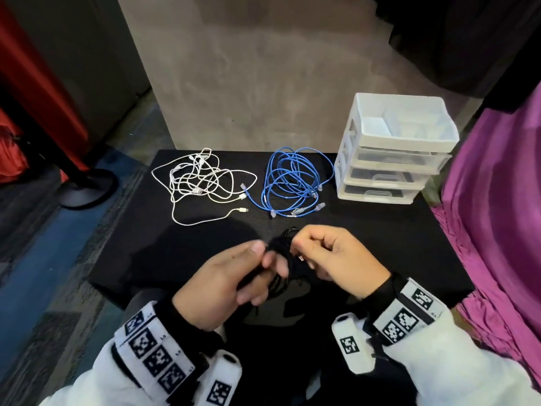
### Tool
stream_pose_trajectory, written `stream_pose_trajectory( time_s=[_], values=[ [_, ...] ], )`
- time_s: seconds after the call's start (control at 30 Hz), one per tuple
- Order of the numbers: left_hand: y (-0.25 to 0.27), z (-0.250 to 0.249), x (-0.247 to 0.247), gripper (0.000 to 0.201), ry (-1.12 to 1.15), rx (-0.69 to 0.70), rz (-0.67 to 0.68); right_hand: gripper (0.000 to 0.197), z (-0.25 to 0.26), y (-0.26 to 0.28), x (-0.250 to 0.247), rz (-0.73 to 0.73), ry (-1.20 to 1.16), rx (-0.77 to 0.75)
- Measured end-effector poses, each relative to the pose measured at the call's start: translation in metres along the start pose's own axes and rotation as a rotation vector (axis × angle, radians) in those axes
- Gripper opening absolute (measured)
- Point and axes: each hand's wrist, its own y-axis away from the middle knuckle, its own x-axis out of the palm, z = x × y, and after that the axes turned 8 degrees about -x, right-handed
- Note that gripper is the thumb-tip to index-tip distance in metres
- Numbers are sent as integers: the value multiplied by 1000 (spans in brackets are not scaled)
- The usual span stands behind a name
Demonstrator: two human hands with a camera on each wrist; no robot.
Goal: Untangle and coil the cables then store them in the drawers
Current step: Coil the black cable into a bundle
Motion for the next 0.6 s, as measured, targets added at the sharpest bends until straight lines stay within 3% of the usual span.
stream_pose_trajectory(
  time_s=[0.1,0.17,0.27,0.37,0.47,0.5,0.6],
  values=[
    [-2,-13,-1,29,359,5,-117,31,-16,10,23,24,-141,113],
    [-9,-15,-6,30,404,104,-210,33,-26,21,41,68,-53,133],
    [-21,-4,-12,29,172,237,-360,27,-27,39,60,169,77,75],
    [-26,16,-23,26,-309,270,-442,20,-10,45,60,208,211,-39],
    [-20,30,-33,34,-918,238,-406,14,7,40,46,163,330,-115],
    [-17,31,-32,37,-964,199,-366,12,10,36,39,120,341,-115],
    [-7,30,-13,40,-702,2,-120,11,13,21,16,-51,296,-106]
  ],
)
